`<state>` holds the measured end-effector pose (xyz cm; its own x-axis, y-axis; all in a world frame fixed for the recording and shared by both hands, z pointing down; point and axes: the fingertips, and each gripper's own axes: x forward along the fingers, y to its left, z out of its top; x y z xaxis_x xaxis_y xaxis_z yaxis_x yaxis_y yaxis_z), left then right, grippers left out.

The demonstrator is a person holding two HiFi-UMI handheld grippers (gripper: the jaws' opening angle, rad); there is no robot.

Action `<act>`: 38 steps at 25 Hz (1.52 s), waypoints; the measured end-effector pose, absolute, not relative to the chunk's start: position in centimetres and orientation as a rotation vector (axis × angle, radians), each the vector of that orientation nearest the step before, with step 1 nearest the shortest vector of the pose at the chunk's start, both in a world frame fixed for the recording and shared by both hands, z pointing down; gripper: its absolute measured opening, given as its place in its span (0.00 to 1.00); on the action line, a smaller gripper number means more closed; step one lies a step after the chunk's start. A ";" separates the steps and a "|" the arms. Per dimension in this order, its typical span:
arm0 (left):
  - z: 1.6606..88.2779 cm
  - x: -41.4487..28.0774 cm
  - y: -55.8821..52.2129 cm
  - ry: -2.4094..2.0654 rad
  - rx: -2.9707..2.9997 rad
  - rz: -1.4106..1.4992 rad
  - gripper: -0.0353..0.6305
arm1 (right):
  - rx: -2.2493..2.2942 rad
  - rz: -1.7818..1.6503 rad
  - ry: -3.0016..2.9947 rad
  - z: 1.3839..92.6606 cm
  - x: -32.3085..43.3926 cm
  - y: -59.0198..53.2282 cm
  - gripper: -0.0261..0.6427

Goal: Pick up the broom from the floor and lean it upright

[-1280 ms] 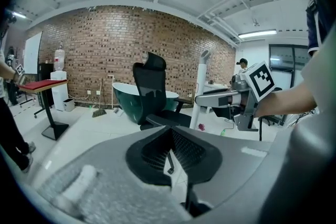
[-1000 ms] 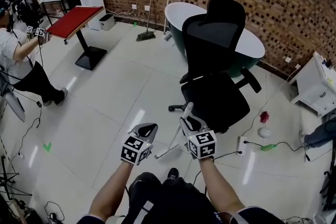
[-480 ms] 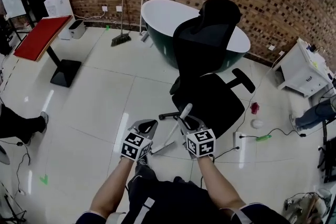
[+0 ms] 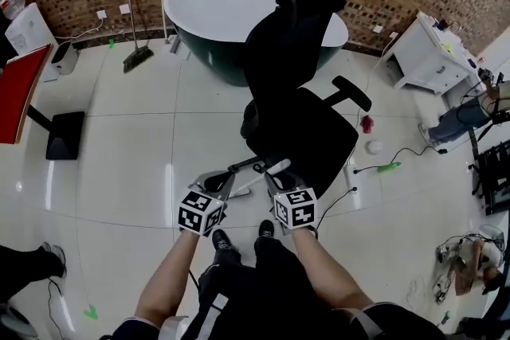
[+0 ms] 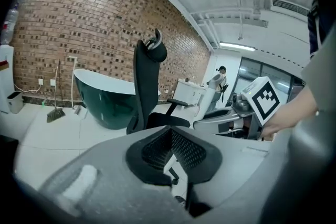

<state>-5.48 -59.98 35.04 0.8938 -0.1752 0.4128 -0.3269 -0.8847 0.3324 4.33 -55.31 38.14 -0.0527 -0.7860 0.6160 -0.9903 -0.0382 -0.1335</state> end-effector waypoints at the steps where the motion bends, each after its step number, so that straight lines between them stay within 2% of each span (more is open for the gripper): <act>1: 35.2 -5.2 -60.3 -0.364 2.656 0.534 0.05 | 1.886 0.813 -1.881 38.5 4.7 -55.7 0.17; 16: 35.2 0.9 -65.2 -0.426 2.626 0.622 0.05 | 2.065 0.954 -1.757 39.8 17.0 -68.6 0.17; 26: 35.6 3.5 -66.9 -0.466 2.604 0.622 0.05 | 2.096 0.986 -1.722 42.5 23.6 -73.0 0.18; 35: 36.1 5.6 -68.0 -0.471 2.599 0.639 0.05 | 2.079 0.956 -1.811 43.4 25.9 -75.1 0.20; 38: 35.9 6.2 -68.2 -0.471 2.600 0.634 0.05 | 2.079 0.919 -1.885 42.0 25.7 -75.5 0.29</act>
<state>6.20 -68.22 35.89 0.8385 -0.2207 0.4983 -0.4129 -0.8540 0.3166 25.71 -75.46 42.04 0.0003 -0.8324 0.5542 -0.9492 -0.1746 -0.2617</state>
